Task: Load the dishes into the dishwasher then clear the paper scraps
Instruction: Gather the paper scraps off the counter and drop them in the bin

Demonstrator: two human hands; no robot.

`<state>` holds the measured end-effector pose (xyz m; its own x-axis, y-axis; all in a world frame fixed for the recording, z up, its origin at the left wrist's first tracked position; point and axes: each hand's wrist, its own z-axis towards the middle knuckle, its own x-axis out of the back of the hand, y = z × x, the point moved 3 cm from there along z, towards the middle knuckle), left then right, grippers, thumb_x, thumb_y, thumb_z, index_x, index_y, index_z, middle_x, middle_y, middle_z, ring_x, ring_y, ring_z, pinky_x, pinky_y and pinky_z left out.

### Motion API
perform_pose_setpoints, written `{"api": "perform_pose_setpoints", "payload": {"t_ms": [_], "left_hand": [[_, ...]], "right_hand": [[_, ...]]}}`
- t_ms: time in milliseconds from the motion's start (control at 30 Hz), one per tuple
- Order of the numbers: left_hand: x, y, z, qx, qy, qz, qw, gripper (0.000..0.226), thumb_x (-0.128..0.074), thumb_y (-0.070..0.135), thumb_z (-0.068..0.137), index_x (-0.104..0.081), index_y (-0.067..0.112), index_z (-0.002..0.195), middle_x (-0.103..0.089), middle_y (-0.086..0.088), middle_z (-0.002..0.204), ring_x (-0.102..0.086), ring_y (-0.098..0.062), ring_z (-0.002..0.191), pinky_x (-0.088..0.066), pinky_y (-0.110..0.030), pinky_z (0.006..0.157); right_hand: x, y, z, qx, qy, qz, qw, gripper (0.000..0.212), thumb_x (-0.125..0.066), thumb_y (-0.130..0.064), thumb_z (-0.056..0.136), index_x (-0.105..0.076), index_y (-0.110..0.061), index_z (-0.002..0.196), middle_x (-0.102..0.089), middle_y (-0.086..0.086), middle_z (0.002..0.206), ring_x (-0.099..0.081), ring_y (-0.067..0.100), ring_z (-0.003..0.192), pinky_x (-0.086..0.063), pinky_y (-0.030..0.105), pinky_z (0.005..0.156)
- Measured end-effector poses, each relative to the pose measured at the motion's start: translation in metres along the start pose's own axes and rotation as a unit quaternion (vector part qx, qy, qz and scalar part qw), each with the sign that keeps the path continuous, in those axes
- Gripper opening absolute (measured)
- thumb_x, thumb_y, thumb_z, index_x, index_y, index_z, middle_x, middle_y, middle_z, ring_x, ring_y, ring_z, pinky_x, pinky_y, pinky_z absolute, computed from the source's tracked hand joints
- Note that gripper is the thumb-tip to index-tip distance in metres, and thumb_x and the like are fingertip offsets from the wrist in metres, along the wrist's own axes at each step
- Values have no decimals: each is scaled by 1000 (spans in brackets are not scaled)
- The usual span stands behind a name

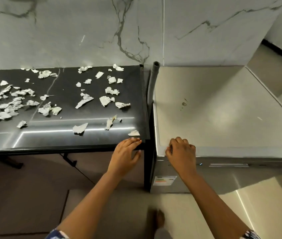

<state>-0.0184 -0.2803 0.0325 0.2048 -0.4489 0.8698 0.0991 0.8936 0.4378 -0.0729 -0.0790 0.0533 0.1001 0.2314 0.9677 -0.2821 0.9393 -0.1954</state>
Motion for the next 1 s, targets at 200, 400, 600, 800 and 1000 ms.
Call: {"api": "perform_pose_setpoints", "payload": {"t_ms": [200, 400, 600, 800, 1000], "left_hand": [[45, -87, -5, 289, 174, 104, 935, 68, -57, 47, 89, -34, 18, 147, -21, -19, 155, -14, -37, 145, -9, -51, 115], [65, -148, 3, 427, 63, 93, 897, 105, -31, 78, 75, -3, 15, 154, 1, -18, 160, 3, -31, 148, -3, -46, 119], [70, -169, 27, 415, -16, 138, 899, 99, -16, 81, 77, 4, 20, 153, 9, -3, 161, 10, -18, 148, 1, -46, 118], [94, -212, 62, 358, 21, 83, 930, 90, -12, 82, 80, 10, 31, 150, 17, 7, 157, 17, -10, 144, 13, -43, 115], [140, -289, 42, 491, 171, 38, 853, 77, -35, 58, 93, -8, 19, 154, 5, -18, 160, 9, -33, 147, 1, -52, 117]], "right_hand": [[-26, -85, 67, 134, -72, 104, 983, 76, -28, -59, 87, -30, -11, 146, -29, 13, 152, -29, 29, 140, -22, 45, 112], [-71, -139, 110, 178, -144, 60, 972, 87, -7, -70, 85, 27, -12, 141, 30, 10, 149, 18, 27, 144, 14, 40, 112], [-90, -200, 161, 204, -152, 70, 964, 80, -23, -58, 95, 12, -10, 148, 16, 11, 157, 16, 23, 145, 12, 43, 116], [-79, -229, 203, 228, -77, 319, 917, 54, -43, -32, 94, -38, -9, 142, -38, 10, 147, -32, 24, 138, -22, 36, 116], [-92, -195, 241, 78, 22, 232, 969, 64, -32, -45, 89, -36, -11, 143, -35, 10, 150, -30, 29, 139, -21, 45, 114]]}}
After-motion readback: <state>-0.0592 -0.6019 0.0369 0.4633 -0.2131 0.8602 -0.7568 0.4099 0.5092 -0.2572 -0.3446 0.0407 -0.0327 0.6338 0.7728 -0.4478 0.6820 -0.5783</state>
